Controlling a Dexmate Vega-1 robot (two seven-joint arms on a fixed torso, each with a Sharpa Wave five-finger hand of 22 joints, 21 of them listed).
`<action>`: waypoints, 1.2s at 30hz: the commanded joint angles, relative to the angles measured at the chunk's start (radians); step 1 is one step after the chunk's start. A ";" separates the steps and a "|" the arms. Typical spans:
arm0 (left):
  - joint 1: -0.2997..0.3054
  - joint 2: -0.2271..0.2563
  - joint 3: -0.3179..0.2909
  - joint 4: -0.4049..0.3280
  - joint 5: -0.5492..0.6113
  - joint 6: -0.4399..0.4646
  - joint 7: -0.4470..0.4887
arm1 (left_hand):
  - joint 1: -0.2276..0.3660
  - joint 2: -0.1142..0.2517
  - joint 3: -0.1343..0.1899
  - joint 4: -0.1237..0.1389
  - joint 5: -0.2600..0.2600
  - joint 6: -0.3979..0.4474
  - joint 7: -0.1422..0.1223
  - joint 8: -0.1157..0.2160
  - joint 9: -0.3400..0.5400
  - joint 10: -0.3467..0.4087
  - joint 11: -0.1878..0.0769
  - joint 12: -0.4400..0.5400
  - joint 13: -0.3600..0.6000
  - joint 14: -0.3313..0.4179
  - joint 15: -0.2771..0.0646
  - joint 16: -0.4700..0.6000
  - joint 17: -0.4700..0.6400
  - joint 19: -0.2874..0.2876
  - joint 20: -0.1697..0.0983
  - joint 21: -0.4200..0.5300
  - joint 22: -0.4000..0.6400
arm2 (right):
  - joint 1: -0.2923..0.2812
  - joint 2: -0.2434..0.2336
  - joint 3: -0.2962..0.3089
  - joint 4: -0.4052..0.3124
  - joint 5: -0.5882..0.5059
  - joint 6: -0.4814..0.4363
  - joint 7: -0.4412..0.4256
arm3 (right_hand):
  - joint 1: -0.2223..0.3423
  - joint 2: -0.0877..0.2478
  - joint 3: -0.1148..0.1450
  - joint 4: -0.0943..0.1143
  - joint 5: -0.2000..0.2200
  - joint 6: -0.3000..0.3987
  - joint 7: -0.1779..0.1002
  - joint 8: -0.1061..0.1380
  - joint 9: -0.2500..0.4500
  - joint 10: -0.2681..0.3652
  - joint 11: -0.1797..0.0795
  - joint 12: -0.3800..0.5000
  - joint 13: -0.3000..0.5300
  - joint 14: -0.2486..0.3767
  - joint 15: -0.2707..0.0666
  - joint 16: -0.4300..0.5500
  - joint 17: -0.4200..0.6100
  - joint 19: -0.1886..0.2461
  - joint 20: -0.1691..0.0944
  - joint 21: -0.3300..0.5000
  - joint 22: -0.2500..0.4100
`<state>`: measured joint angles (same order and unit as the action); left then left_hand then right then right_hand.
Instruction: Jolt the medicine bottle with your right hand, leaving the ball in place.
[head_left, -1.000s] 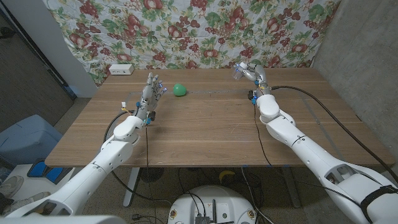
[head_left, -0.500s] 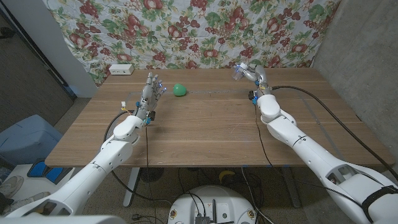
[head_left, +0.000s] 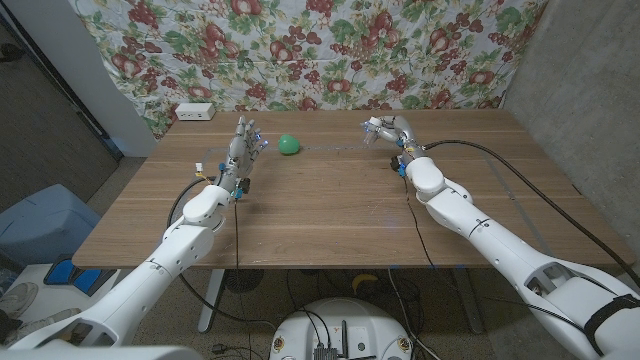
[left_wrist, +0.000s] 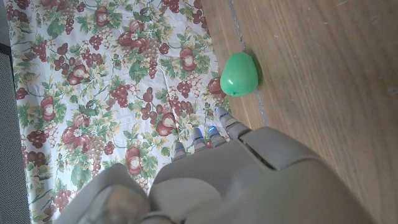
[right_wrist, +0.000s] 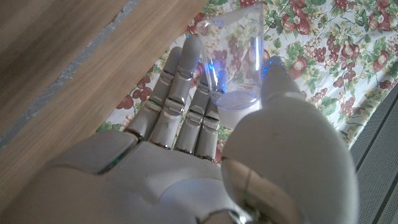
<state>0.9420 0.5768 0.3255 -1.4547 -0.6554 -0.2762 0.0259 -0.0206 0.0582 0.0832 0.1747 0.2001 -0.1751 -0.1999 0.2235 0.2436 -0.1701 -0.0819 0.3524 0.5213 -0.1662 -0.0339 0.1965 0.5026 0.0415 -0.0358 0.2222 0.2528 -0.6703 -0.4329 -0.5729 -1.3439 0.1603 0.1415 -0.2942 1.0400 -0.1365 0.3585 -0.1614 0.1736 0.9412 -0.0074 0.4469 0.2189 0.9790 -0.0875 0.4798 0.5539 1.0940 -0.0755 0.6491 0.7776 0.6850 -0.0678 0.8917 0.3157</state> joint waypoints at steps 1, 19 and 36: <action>0.003 -0.001 0.002 -0.004 0.001 0.001 0.002 | -0.002 0.074 -0.001 0.007 0.007 -0.043 -0.009 0.003 0.006 -0.040 -0.001 0.007 0.004 -0.164 -0.207 0.006 0.003 0.007 -0.063 0.006 0.003 | -0.003 -0.005 -0.012 -0.004 -0.006 -0.010 0.006 | 0.254 0.260 -0.007 0.000 0.002 0.011 0.000 -0.005 0.001 0.008 -0.003 -0.002 0.004 0.134 -0.153 -0.004 0.005 -0.005 -0.147 0.008 -0.001; 0.020 0.004 -0.005 -0.023 0.000 -0.003 0.010 | -0.002 0.074 -0.001 0.007 0.007 -0.043 -0.009 0.003 0.006 -0.040 -0.001 0.007 0.004 -0.164 -0.207 0.006 0.003 0.007 -0.063 0.006 0.003 | -0.045 0.054 0.068 -0.002 0.021 0.106 -0.145 | 0.258 0.262 -0.014 0.001 0.003 0.012 0.000 -0.009 0.001 0.014 -0.005 -0.008 0.007 0.137 -0.153 -0.015 0.012 -0.017 -0.147 0.030 -0.005; 0.033 0.012 -0.014 -0.029 -0.005 -0.012 0.005 | -0.002 0.074 -0.001 0.007 0.007 -0.043 -0.009 0.003 0.006 -0.040 -0.001 0.007 0.004 -0.164 -0.207 0.006 0.003 0.007 -0.063 0.006 0.003 | -0.067 0.120 0.121 0.008 0.036 0.171 -0.263 | 0.262 0.262 -0.020 0.001 0.003 0.013 -0.002 -0.013 0.002 0.014 -0.006 -0.015 0.013 0.142 -0.153 -0.025 0.018 -0.029 -0.147 0.052 -0.010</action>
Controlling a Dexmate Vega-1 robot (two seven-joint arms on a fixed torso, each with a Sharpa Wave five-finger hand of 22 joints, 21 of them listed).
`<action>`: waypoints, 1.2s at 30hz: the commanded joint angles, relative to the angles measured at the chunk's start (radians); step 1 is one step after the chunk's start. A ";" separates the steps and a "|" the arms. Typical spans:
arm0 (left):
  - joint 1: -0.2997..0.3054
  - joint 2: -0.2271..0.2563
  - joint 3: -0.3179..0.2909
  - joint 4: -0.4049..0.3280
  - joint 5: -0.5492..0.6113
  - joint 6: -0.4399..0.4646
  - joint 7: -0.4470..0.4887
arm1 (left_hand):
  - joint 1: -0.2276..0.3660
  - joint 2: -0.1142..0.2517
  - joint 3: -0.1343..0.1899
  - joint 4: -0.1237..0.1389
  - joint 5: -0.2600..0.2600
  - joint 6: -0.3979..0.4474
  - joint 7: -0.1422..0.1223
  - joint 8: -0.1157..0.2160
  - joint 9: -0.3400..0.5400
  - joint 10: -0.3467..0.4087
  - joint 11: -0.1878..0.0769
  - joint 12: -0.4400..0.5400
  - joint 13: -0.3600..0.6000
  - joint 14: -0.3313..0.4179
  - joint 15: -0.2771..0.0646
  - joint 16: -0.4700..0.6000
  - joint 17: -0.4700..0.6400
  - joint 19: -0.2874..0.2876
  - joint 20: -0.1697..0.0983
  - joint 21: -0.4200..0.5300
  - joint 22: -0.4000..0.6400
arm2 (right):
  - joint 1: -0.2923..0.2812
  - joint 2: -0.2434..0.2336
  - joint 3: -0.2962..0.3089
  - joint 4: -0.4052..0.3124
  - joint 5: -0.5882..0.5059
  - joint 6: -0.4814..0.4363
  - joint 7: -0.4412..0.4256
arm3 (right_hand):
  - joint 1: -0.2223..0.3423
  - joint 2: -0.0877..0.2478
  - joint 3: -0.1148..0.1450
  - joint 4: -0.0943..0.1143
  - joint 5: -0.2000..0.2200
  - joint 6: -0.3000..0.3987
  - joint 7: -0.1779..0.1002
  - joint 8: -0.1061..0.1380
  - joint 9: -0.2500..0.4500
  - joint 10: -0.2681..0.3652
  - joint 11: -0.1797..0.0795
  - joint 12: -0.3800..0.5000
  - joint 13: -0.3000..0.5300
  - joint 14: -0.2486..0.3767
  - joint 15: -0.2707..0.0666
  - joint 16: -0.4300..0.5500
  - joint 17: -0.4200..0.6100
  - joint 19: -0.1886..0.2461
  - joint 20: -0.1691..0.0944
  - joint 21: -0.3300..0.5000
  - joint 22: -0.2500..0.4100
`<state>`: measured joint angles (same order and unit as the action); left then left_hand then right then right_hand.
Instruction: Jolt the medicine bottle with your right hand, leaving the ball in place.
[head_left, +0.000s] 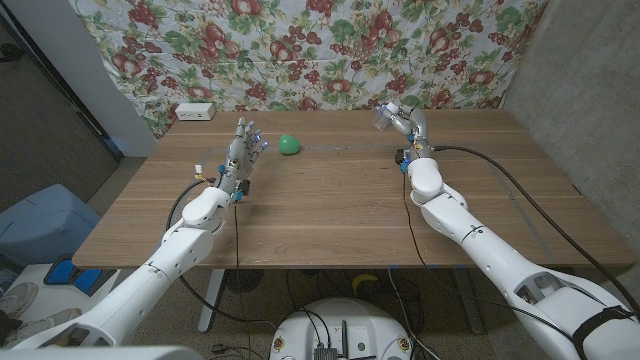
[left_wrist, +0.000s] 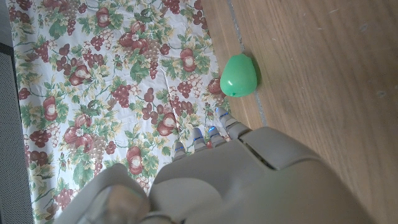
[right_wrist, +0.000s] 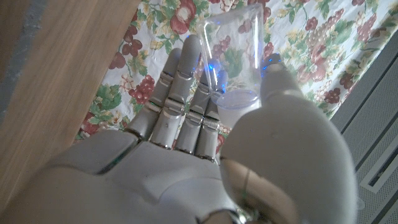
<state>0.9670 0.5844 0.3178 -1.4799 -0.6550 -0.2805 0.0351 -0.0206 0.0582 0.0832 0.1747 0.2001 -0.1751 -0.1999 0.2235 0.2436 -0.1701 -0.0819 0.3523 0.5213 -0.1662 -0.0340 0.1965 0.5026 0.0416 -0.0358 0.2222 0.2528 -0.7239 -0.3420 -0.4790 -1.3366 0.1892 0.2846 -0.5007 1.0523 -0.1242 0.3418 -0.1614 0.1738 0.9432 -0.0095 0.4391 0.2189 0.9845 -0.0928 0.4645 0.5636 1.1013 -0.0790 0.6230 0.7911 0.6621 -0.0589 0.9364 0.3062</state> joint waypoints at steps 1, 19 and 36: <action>0.008 0.005 -0.007 -0.005 -0.004 -0.008 -0.004 | -0.002 0.074 -0.001 0.007 0.007 -0.043 -0.009 0.003 0.006 -0.040 -0.001 0.007 0.004 -0.164 -0.207 0.006 0.003 0.007 -0.063 0.006 0.003 | -0.013 0.029 0.027 -0.001 0.007 0.026 -0.056 | 0.250 0.250 -0.004 0.001 0.002 0.010 0.001 -0.006 0.002 0.011 0.000 -0.001 0.002 0.134 -0.150 0.000 0.004 -0.008 -0.156 0.009 0.000; 0.013 0.010 -0.011 -0.005 -0.011 -0.008 -0.011 | -0.002 0.074 -0.001 0.007 0.007 -0.043 -0.009 0.003 0.006 -0.040 -0.001 0.007 0.004 -0.164 -0.207 0.006 0.003 0.007 -0.063 0.006 0.003 | -0.013 -0.058 -0.029 -0.075 -0.082 -0.088 0.004 | 0.253 0.251 -0.011 0.002 0.003 0.012 -0.002 -0.009 0.003 0.013 -0.005 -0.007 0.011 0.140 -0.149 -0.010 0.013 -0.023 -0.156 0.032 -0.007; 0.012 0.013 -0.014 0.000 -0.015 -0.009 -0.018 | -0.002 0.074 -0.001 0.007 0.007 -0.043 -0.009 0.003 0.006 -0.040 -0.001 0.007 0.004 -0.164 -0.207 0.006 0.003 0.007 -0.063 0.006 0.003 | 0.031 -0.199 -0.101 -0.185 -0.115 -0.285 0.239 | 0.256 0.250 -0.016 0.002 0.003 0.012 -0.003 -0.013 0.003 0.013 -0.001 -0.016 0.013 0.138 -0.150 -0.020 0.020 -0.037 -0.156 0.051 -0.013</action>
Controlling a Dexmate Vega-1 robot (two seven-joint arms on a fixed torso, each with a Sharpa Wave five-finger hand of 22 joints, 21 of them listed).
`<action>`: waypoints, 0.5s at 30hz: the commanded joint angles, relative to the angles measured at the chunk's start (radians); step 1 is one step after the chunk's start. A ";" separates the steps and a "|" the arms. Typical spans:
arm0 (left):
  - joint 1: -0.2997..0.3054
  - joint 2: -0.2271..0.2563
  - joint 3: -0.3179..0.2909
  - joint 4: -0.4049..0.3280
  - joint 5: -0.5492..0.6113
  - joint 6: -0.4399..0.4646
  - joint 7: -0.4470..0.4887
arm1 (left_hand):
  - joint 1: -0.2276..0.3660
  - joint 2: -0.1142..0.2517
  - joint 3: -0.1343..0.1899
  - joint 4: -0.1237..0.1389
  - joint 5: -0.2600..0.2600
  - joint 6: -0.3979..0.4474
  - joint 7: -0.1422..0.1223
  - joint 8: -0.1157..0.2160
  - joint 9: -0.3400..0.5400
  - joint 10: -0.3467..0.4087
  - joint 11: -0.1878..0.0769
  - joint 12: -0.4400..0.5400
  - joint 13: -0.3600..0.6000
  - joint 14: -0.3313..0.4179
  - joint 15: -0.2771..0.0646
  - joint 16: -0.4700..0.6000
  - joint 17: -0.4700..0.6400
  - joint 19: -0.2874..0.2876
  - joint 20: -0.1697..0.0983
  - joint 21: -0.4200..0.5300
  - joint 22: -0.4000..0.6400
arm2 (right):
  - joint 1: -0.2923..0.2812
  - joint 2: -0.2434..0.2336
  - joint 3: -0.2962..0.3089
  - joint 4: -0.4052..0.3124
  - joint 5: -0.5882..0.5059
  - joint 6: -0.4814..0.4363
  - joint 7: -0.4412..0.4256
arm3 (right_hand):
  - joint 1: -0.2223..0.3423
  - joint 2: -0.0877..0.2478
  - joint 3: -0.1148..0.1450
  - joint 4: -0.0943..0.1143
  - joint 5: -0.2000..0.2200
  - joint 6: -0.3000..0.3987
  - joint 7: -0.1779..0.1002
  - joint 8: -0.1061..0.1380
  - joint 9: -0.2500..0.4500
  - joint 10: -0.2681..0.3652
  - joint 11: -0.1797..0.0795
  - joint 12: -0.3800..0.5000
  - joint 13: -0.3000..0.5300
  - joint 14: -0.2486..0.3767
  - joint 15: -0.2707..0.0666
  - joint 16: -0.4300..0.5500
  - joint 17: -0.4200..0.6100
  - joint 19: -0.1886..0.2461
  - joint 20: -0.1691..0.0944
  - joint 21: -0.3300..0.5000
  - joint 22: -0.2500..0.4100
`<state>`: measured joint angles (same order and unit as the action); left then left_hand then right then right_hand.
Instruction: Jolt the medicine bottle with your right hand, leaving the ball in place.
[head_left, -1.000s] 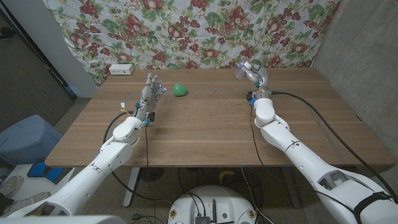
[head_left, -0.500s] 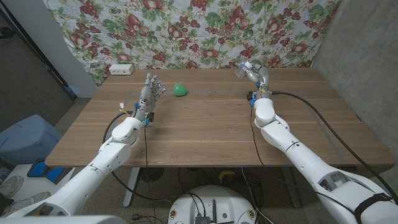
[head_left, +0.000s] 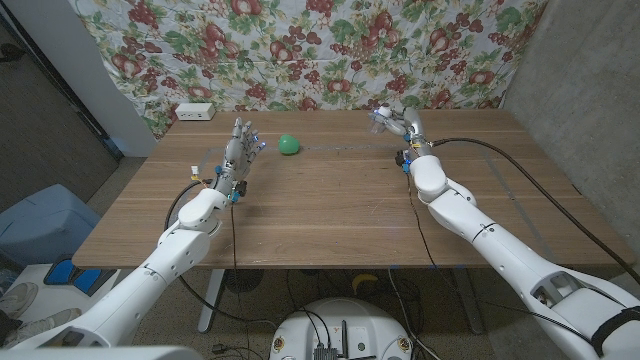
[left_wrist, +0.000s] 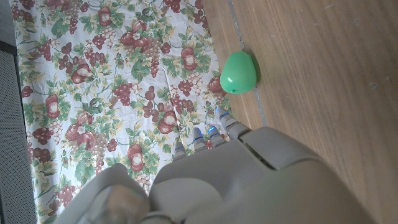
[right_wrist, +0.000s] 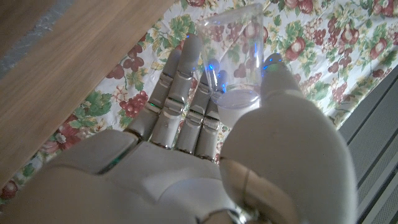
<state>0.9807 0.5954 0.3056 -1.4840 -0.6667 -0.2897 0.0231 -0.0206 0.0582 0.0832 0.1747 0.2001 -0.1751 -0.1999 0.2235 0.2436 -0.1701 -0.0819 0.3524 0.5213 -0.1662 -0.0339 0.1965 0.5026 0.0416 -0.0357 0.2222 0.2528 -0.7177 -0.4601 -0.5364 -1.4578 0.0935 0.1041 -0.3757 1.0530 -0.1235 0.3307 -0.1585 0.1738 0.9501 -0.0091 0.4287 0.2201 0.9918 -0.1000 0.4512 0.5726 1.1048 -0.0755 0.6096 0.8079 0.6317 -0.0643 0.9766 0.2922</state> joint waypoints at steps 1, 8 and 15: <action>-0.001 0.002 -0.002 0.005 -0.003 0.000 -0.006 | -0.002 0.074 -0.001 0.007 0.007 -0.043 -0.009 0.003 0.006 -0.040 -0.001 0.007 0.004 -0.164 -0.207 0.006 0.003 0.007 -0.063 0.007 0.003 | 0.025 -0.081 -0.043 -0.064 -0.019 -0.105 0.114 | 0.255 0.250 -0.005 -0.001 0.003 0.005 -0.003 -0.003 0.002 0.005 0.003 -0.003 0.005 0.135 -0.153 -0.007 0.004 -0.008 -0.150 0.012 0.000; -0.005 0.001 0.001 0.006 -0.002 0.002 -0.008 | -0.002 0.074 -0.001 0.007 0.007 -0.043 -0.009 0.003 0.006 -0.040 -0.001 0.007 0.004 -0.164 -0.207 0.006 0.003 0.007 -0.063 0.007 0.003 | 0.019 -0.085 -0.042 -0.072 -0.019 -0.112 0.111 | 0.258 0.251 -0.008 -0.001 0.004 0.005 -0.002 -0.005 0.003 0.007 0.002 -0.006 0.008 0.137 -0.153 -0.010 0.009 -0.014 -0.150 0.021 -0.003; -0.001 0.000 0.001 0.001 -0.002 0.002 -0.005 | -0.002 0.074 -0.001 0.007 0.007 -0.043 -0.009 0.003 0.006 -0.040 -0.001 0.007 0.004 -0.164 -0.207 0.006 0.003 0.007 -0.063 0.007 0.003 | 0.008 -0.078 -0.032 -0.066 -0.007 -0.091 0.098 | 0.260 0.252 -0.009 -0.001 0.004 0.003 -0.002 -0.007 0.003 0.009 0.002 -0.009 0.009 0.138 -0.153 -0.013 0.012 -0.019 -0.150 0.029 -0.006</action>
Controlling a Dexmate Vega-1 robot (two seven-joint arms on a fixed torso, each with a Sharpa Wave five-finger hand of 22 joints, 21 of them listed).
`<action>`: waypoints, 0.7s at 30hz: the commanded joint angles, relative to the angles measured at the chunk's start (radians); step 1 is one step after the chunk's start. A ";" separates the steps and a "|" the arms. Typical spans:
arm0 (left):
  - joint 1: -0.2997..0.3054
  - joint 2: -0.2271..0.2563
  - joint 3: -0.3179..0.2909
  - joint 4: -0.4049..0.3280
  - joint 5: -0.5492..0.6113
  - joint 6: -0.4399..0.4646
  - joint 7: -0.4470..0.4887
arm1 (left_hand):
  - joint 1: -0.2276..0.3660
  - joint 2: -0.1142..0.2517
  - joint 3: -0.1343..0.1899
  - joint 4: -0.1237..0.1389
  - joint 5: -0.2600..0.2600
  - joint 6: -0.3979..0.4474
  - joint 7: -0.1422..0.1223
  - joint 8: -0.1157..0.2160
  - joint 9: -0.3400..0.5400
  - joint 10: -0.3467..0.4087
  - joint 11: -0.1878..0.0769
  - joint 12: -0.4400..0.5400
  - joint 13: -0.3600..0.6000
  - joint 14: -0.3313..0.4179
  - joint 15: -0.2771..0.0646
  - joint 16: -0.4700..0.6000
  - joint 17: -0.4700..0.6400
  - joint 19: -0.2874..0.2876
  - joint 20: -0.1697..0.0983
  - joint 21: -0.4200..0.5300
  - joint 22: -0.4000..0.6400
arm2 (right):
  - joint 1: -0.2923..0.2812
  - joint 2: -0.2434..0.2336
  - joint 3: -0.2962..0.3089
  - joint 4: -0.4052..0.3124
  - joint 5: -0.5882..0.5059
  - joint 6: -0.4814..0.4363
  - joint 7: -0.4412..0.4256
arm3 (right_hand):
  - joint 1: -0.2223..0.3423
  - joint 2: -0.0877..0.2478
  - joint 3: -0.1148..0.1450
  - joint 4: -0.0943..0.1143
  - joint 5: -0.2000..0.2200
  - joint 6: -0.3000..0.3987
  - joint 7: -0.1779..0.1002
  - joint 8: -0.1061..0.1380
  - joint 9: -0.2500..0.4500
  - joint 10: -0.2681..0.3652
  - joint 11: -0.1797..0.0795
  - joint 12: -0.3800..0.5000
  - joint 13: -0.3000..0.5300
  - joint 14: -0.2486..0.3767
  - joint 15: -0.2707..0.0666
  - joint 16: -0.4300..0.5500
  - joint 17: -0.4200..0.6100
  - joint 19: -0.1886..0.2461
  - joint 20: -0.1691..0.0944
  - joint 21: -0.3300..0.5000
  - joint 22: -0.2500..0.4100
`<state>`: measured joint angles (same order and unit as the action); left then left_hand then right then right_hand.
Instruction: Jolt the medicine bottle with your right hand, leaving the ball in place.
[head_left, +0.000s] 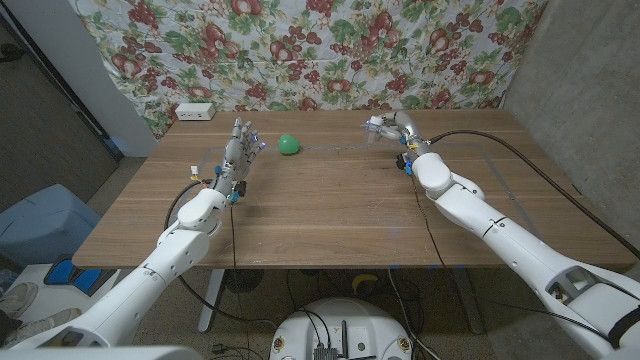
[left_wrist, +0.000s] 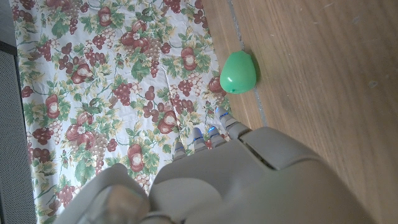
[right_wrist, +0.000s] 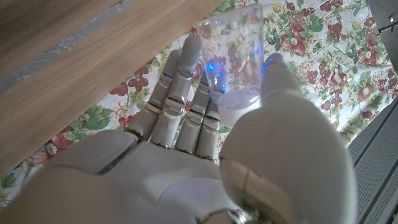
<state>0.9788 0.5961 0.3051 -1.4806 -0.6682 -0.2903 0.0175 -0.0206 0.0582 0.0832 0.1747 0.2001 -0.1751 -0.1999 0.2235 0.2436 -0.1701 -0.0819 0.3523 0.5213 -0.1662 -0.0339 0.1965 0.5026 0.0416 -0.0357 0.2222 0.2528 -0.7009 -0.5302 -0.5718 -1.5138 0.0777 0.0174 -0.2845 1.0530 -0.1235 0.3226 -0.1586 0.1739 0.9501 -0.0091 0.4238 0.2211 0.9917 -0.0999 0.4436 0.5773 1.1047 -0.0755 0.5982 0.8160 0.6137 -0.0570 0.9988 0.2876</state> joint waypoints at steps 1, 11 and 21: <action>0.002 -0.001 0.001 -0.004 -0.001 0.002 0.003 | -0.002 0.074 -0.001 0.007 0.007 -0.043 -0.009 0.003 0.006 -0.040 -0.001 0.007 0.004 -0.164 -0.207 0.006 0.003 0.007 -0.063 0.006 0.003 | -0.012 -0.003 0.006 -0.006 0.011 0.005 -0.002 | 0.260 0.252 -0.001 0.000 0.004 0.004 -0.002 -0.002 0.002 0.009 0.002 -0.001 0.005 0.138 -0.153 -0.002 0.005 -0.002 -0.157 0.008 -0.002; 0.019 0.005 -0.005 -0.021 -0.003 0.004 0.013 | -0.002 0.074 -0.001 0.007 0.007 -0.043 -0.009 0.003 0.006 -0.040 -0.001 0.007 0.004 -0.164 -0.207 0.006 0.003 0.007 -0.063 0.006 0.003 | -0.061 0.093 0.070 0.044 0.071 0.113 -0.146 | 0.261 0.253 -0.004 0.000 0.004 0.004 -0.003 -0.004 0.003 0.011 -0.001 -0.004 0.010 0.139 -0.153 -0.009 0.006 -0.010 -0.157 0.020 -0.007; 0.020 0.002 -0.006 -0.023 -0.006 0.000 0.011 | -0.002 0.074 -0.001 0.007 0.007 -0.043 -0.009 0.003 0.006 -0.040 -0.001 0.007 0.004 -0.164 -0.207 0.006 0.003 0.007 -0.063 0.006 0.003 | -0.101 0.197 0.134 0.083 0.159 0.216 -0.257 | 0.263 0.254 -0.006 0.000 0.003 0.004 -0.002 -0.006 0.004 0.013 0.002 -0.008 0.011 0.140 -0.153 -0.014 0.008 -0.015 -0.158 0.030 -0.010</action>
<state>0.9930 0.5985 0.3028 -1.4972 -0.6730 -0.2887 0.0238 -0.0206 0.0582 0.0832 0.1747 0.2001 -0.1751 -0.1999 0.2235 0.2436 -0.1701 -0.0819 0.3524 0.5213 -0.1662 -0.0339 0.1965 0.5026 0.0416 -0.0358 0.2222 0.2528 -0.7542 -0.4457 -0.5064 -1.4766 0.1619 0.1284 -0.4178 1.0530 -0.1235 0.3225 -0.1586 0.1738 0.9499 -0.0091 0.4237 0.2210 0.9951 -0.0962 0.4366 0.5865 1.1047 -0.0756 0.5909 0.8221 0.6032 -0.0607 1.0216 0.2784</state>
